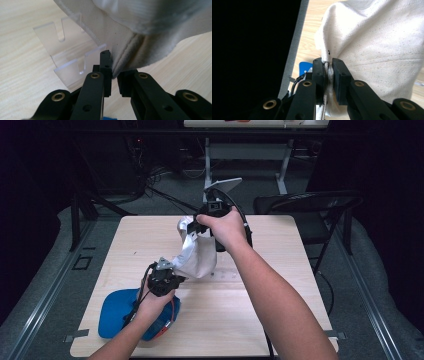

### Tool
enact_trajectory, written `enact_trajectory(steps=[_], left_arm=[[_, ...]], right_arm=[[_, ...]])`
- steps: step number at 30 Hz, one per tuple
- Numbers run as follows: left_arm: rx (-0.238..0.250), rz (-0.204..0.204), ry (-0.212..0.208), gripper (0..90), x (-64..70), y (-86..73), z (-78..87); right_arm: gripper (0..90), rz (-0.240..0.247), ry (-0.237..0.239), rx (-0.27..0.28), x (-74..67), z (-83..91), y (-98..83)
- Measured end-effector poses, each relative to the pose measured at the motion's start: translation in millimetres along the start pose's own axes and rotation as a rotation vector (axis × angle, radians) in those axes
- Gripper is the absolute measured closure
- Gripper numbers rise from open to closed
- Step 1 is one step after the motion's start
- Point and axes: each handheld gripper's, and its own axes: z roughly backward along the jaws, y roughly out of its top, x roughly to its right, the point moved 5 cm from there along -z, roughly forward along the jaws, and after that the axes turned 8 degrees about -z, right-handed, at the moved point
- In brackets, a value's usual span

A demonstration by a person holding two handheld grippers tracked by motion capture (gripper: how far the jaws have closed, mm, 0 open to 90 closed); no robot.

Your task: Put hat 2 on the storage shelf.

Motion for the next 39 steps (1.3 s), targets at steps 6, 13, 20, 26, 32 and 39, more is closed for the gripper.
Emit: enact_trajectory(steps=[6, 13, 20, 26, 32, 39], left_arm=[[0.012, -0.006, 0.012, 80.3, 1.1, -3.8, -1.5], [0.068, -0.001, -0.019, 60.5, 2.6, -5.1, 13.5], [0.101, -0.005, -0.053, 52.3, 6.0, -14.1, 38.8], [0.113, -0.003, -0.031, 50.2, -0.9, -26.1, 60.5], [0.121, 0.006, -0.003, 49.1, -8.6, -40.0, 75.0], [0.111, 0.007, 0.021, 48.2, -14.0, -55.8, 83.5]], right_arm=[[81.3, -0.024, -0.006, -0.003, 15.4, -6.4, 0.8], [80.5, -0.032, 0.002, 0.007, 26.9, -1.7, 0.5], [74.7, -0.033, 0.012, 0.016, 36.8, -0.9, -2.6], [67.1, -0.01, 0.027, 0.026, 42.8, 2.1, -9.7], [63.8, 0.016, 0.057, 0.064, 43.3, 12.9, -15.5], [61.8, 0.055, 0.075, 0.1, 49.5, 29.9, -28.2]])
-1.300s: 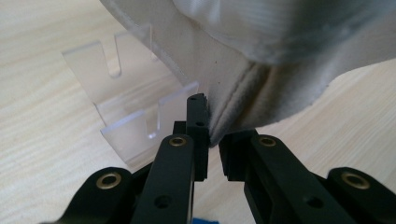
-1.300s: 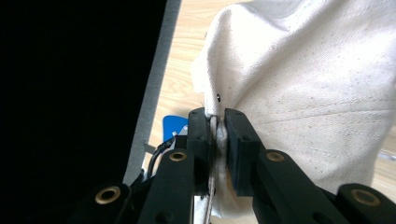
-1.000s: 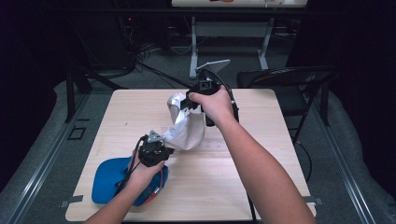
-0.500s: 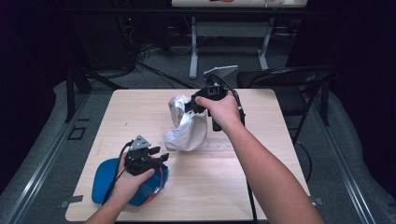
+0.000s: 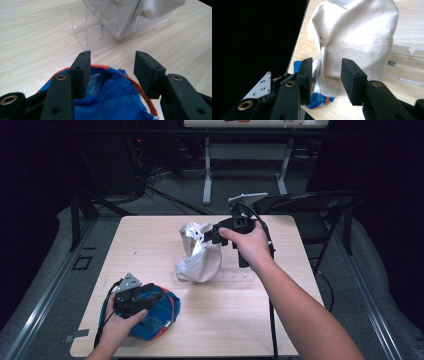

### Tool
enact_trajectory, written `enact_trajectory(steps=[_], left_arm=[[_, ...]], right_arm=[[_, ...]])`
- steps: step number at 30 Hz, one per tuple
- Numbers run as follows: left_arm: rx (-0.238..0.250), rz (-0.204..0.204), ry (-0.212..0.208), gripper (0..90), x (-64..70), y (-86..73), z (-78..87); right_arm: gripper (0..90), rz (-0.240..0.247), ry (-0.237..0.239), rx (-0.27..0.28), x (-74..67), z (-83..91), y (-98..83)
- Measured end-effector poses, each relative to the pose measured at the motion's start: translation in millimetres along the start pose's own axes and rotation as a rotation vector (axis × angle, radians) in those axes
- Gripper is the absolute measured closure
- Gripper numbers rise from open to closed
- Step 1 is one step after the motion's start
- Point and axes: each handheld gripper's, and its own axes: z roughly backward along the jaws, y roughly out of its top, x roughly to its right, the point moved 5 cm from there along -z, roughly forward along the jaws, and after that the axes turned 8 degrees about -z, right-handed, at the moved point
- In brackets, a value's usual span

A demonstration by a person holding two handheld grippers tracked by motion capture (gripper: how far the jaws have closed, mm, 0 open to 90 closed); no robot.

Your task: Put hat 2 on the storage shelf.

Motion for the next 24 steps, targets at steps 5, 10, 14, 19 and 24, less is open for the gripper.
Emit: enact_trajectory(steps=[5, 10, 14, 19, 24], left_arm=[[-0.002, 0.017, 0.004, 48.2, -1.8, -7.3, 4.4], [-0.008, 0.013, 0.016, 47.9, -1.9, -13.1, 9.2], [-0.013, 0.023, 0.012, 47.6, -0.8, -19.3, 12.9], [-0.012, 0.021, -0.012, 47.0, 7.2, -23.3, 13.9], [-0.024, 0.024, -0.047, 46.7, 18.6, -25.7, 6.0]], right_arm=[[61.2, 0.038, 0.003, 0.023, 4.9, 15.9, -13.5], [60.9, 0.062, 0.001, 0.035, 11.6, 27.2, -25.4], [61.0, 0.061, -0.015, 0.053, 28.5, 34.1, -35.8], [61.5, 0.071, -0.038, 0.095, 49.8, 33.7, -47.8], [61.9, 0.07, -0.041, 0.106, 69.1, 27.3, -62.2]])
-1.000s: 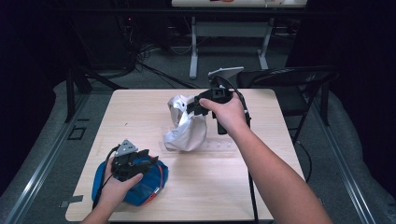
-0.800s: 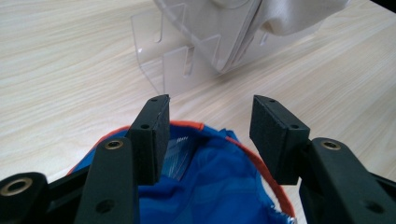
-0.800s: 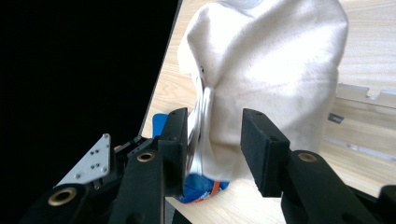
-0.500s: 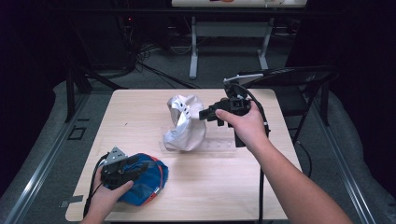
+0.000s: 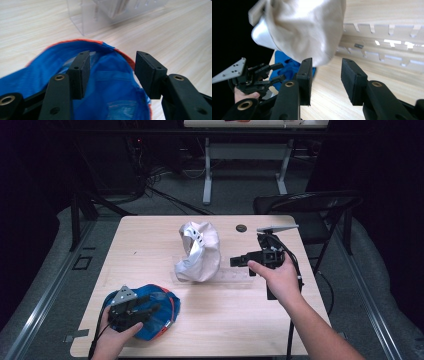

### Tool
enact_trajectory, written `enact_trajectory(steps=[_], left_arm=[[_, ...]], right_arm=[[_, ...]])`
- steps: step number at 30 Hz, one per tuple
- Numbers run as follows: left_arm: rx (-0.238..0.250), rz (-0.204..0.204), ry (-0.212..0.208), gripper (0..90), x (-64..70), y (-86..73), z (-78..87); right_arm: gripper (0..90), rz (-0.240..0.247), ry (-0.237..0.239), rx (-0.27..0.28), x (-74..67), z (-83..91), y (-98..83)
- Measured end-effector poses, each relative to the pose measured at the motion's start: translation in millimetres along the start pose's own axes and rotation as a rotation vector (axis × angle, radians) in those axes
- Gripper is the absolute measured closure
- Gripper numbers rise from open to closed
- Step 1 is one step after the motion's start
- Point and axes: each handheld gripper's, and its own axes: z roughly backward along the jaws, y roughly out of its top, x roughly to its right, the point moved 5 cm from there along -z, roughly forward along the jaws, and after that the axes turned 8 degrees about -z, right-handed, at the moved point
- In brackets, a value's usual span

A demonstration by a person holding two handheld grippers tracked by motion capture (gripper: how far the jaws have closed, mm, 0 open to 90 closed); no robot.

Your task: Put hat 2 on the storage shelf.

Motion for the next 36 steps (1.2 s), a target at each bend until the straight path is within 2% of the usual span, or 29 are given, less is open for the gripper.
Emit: enact_trajectory(steps=[2, 9, 10, 13, 18, 25, 28, 32, 36], left_arm=[[-0.014, -0.018, -0.013, 46.6, 4.7, -0.7, -4.7], [-0.048, -0.03, -0.055, 48.8, 17.9, -4.0, -16.1], [-0.053, -0.032, -0.067, 49.3, 23.2, -5.5, -18.4], [-0.061, -0.035, -0.086, 49.9, 28.7, -8.4, -18.8], [-0.087, -0.061, -0.098, 51.3, 36.5, -17.3, -17.0], [-0.165, -0.095, -0.099, 67.5, 42.9, -30.0, -19.9], [-0.193, -0.102, -0.102, 77.8, 42.8, -32.4, -25.0], [-0.186, -0.113, -0.113, 80.3, 42.8, -29.1, -28.2], [-0.156, -0.117, -0.133, 80.6, 45.3, -22.3, -32.9]], right_arm=[[62.2, 0.001, -0.004, 0.0, 7.1, -2.5, -8.4], [62.2, 0.009, -0.004, 0.017, 21.7, -8.3, -28.5], [62.2, 0.007, 0.003, 0.018, 25.3, -10.9, -34.9], [62.7, 0.016, 0.001, 0.027, 30.8, -14.2, -42.8], [62.9, 0.017, -0.01, 0.049, 37.2, -16.6, -50.6], [63.0, 0.005, -0.013, 0.083, 51.5, -20.4, -64.5], [63.5, -0.014, -0.017, 0.097, 58.9, -24.0, -69.4], [63.8, -0.017, -0.019, 0.105, 67.9, -27.6, -75.5], [64.2, -0.05, 0.007, 0.138, 76.8, -28.1, -80.5]])
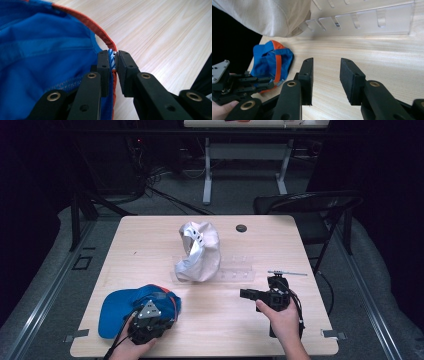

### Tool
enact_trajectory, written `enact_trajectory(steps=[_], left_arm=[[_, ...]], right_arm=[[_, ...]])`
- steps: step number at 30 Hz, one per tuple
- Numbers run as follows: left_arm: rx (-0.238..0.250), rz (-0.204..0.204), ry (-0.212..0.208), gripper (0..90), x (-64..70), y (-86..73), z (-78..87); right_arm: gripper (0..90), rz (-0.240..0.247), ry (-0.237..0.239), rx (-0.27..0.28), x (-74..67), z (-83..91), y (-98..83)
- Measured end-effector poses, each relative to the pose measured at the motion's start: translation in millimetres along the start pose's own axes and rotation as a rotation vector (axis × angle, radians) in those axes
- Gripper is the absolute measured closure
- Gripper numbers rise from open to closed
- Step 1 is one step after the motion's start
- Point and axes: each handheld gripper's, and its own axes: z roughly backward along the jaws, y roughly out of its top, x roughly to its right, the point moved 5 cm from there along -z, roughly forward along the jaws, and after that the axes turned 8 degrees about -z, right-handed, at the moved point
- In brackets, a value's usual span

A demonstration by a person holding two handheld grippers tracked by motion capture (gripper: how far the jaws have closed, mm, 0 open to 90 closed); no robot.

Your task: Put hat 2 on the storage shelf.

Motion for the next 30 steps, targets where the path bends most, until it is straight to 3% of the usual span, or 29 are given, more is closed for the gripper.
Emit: enact_trajectory(steps=[4, 7, 9, 15, 19, 30], left_arm=[[0.02, -0.028, -0.004, 80.7, 3.7, 9.0, -3.4], [0.021, -0.073, -0.024, 80.7, 13.1, 20.0, -12.5], [0.023, -0.09, -0.033, 80.7, 18.4, 26.3, -18.5], [0.036, -0.145, -0.071, 80.6, 38.3, 49.7, -36.4], [0.045, -0.181, -0.096, 80.6, 51.8, 65.4, -48.2], [0.066, -0.197, -0.156, 80.6, 86.8, 103.0, -81.8]], right_arm=[[64.4, -0.023, 0.005, 0.028, 9.0, 1.2, -3.1], [64.6, -0.05, -0.012, 0.04, 21.6, 2.9, -5.9], [64.8, -0.036, -0.042, 0.04, 26.9, 5.1, -6.2], [65.1, -0.035, -0.067, 0.048, 36.1, 8.9, -8.8], [65.6, -0.059, -0.077, 0.058, 43.8, 9.6, -8.9], [68.2, -0.09, -0.11, 0.064, 57.5, 10.3, -10.6]])
